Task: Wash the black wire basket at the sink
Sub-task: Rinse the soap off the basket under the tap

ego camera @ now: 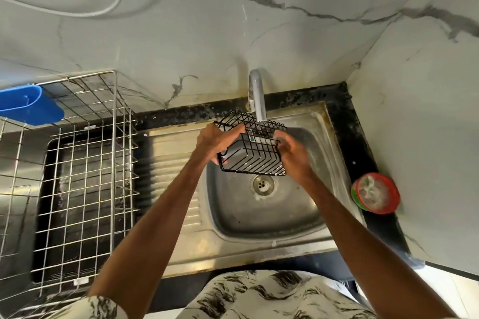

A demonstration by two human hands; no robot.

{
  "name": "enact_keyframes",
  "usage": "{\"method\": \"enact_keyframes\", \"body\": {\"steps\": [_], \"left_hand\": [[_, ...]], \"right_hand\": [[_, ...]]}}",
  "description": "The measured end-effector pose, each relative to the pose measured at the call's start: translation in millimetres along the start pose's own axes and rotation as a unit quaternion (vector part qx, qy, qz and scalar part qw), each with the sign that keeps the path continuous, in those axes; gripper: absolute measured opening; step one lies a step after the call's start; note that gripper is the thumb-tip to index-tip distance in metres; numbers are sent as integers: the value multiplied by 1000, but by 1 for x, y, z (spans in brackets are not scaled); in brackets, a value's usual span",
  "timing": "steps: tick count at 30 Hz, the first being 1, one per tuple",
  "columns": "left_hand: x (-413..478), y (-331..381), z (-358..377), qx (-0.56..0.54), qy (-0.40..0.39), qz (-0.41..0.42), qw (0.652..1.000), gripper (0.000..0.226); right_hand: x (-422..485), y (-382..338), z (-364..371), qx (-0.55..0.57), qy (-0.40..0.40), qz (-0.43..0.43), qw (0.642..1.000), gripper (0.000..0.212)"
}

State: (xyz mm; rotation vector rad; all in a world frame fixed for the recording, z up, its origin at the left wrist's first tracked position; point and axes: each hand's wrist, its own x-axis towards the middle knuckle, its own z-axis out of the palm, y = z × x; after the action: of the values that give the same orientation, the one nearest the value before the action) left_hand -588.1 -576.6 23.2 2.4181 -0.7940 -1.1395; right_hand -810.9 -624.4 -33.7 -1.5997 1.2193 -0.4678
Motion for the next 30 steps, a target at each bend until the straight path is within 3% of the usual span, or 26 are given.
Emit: {"method": "enact_keyframes", "body": {"steps": [2, 4, 6, 10, 16, 19, 21, 24, 28, 30], "left_hand": [[-2, 3, -2, -22, -3, -3, 1000, 71], [0, 7, -1, -22, 2, 2, 1000, 68], [4, 10, 2, -14, 10, 18, 1000, 68], [13, 12, 5, -1, 15, 58, 998, 66], [29, 2, 11, -18, -13, 33, 999, 78], [41, -6, 16, -23, -16, 21, 999, 98], [41, -8, 18, -12, -19, 24, 999, 93], [42, -9, 20, 6, -21, 33, 999, 69], [53, -14, 22, -12, -21, 32, 999, 93], [51, -12, 21, -13, -25, 32, 999, 71]], "right_hand": [[15, -13, -3, 144, 25, 49, 988, 34], [29, -30, -6, 298, 15, 83, 951, 25], [40, -48, -6, 342, -14, 106, 934, 26], [51, -71, 5, 345, -102, 113, 926, 31], [36, -63, -1, 302, -76, 133, 941, 18], [20, -49, -1, 311, -133, 162, 927, 24], [15, -49, -2, 302, -149, 166, 927, 26], [19, -57, -6, 253, -112, 160, 948, 32], [35, -71, -14, 145, -38, 135, 980, 30], [42, -79, -18, 167, -40, 142, 975, 32]]}}
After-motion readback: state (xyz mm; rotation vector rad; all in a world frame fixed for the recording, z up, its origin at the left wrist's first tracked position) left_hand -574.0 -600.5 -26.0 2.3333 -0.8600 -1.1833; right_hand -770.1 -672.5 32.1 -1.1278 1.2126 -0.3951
